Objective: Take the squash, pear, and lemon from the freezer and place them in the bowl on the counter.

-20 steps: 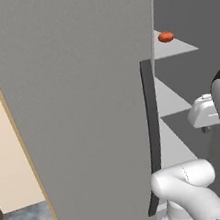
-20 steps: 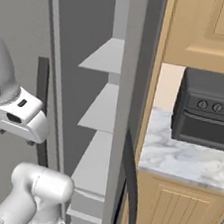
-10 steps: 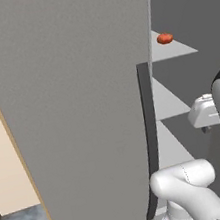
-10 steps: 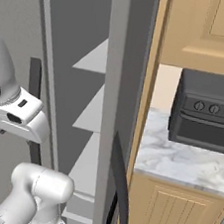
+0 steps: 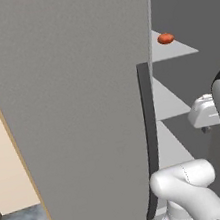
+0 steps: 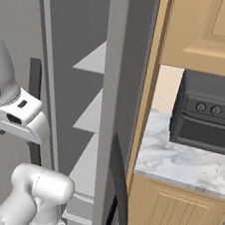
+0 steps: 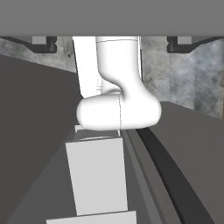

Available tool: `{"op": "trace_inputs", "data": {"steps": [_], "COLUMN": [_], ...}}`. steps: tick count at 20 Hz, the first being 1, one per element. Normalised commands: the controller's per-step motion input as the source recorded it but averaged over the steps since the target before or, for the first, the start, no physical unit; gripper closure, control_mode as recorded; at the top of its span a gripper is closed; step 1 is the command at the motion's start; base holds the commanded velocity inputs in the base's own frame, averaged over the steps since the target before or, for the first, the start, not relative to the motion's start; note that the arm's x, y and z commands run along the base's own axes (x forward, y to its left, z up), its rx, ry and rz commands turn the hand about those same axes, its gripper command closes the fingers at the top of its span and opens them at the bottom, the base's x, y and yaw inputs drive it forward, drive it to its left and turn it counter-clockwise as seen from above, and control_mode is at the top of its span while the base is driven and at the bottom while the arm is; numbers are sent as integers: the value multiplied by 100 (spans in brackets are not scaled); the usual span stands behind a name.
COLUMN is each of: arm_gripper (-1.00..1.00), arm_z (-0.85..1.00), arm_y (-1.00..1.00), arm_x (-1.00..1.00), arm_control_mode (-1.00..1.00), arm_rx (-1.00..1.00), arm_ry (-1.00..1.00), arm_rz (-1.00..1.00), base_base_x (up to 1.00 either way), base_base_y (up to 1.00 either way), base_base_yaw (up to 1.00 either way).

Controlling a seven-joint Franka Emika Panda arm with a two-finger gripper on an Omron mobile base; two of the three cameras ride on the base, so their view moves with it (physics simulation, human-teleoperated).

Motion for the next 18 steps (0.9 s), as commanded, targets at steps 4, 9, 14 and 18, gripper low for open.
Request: {"op": "trace_inputs", "data": {"steps": [4, 9, 14, 18], "arm_gripper": [-100, -100, -100, -100], "arm_z": [0, 0, 0, 0], "arm_y": [0, 0, 0, 0], "arm_x": [0, 0, 0, 0], "arm_control_mode": [100, 100, -100, -100], "arm_rx": [0, 0, 0, 0], "arm_ry": [0, 0, 0, -2], "arm_rz": [0, 0, 0, 0], "base_base_x": [64, 75, 42, 0], "base_base_y": [0, 0, 0, 0], "base_base_yaw": [0, 0, 0, 0]}}
